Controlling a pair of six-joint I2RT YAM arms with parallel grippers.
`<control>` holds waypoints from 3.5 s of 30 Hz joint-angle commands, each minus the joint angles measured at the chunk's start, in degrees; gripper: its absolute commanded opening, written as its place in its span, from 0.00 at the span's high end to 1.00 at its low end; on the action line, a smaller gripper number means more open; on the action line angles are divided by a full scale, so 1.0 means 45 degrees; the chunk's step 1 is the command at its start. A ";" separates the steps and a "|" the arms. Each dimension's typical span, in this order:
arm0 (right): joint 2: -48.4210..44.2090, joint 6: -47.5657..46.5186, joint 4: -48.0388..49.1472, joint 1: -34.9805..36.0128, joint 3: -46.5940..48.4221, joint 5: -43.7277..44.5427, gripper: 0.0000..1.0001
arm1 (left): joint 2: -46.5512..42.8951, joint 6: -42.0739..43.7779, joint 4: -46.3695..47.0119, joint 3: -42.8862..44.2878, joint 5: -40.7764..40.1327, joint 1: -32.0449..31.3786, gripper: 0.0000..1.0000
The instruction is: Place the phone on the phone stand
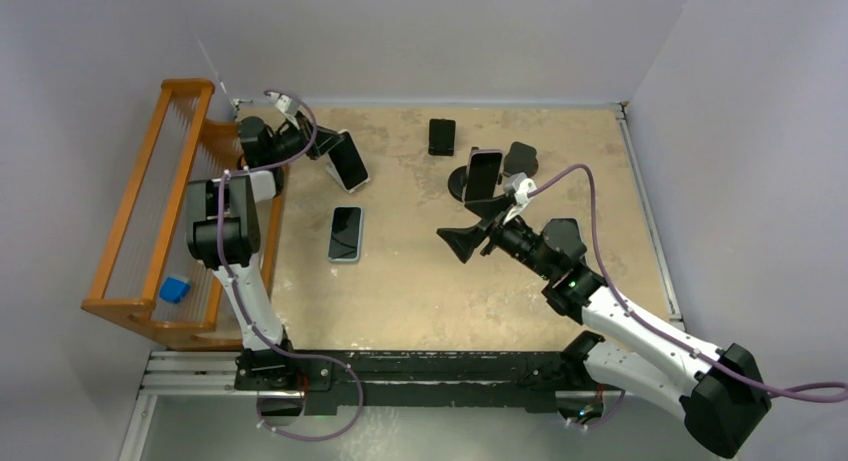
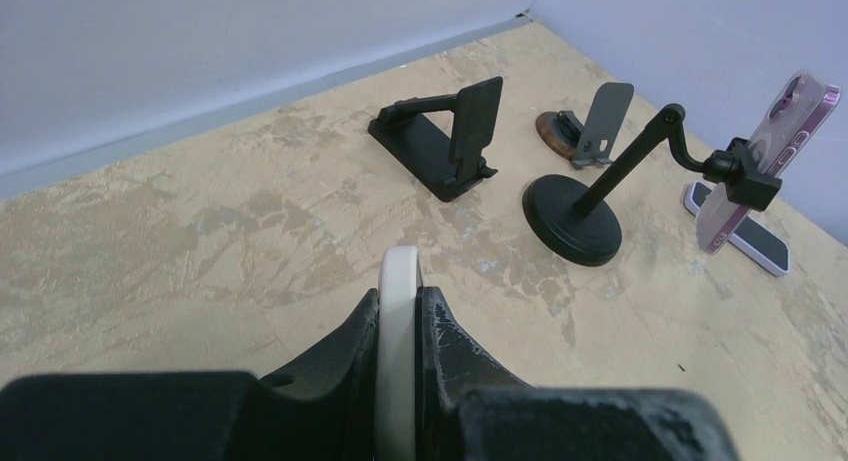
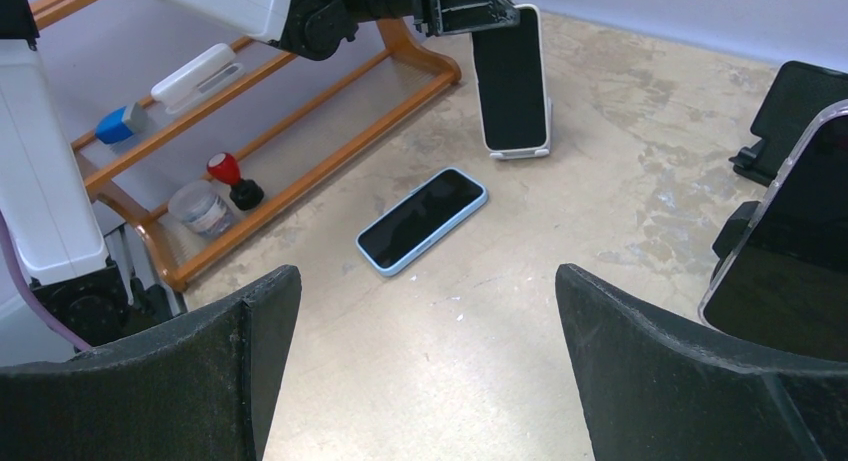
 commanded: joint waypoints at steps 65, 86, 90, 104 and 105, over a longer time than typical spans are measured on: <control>0.5969 1.0443 -0.9868 -1.2270 0.3068 0.6259 0.02 | -0.2953 0.2983 -0.1485 0.2742 -0.2289 -0.2532 0.26; 0.9457 1.0758 -1.1740 -1.2278 0.3919 0.4323 0.02 | -0.3212 0.2947 -0.1344 0.2139 -0.2546 -0.2532 0.26; 0.8643 1.0869 -1.2104 -1.1835 0.3721 0.3720 0.02 | -0.3251 0.2586 -0.1026 0.1862 -0.2490 -0.2532 0.26; 0.8568 1.2578 -1.2096 -0.7537 0.4365 0.2557 0.02 | -0.4133 0.0841 0.0722 -0.0753 -0.2614 -0.2767 0.25; 0.8563 1.2559 -1.2092 -0.7482 0.4361 0.2582 0.02 | -0.4156 0.0734 0.0833 -0.0980 -0.2637 -0.2954 0.25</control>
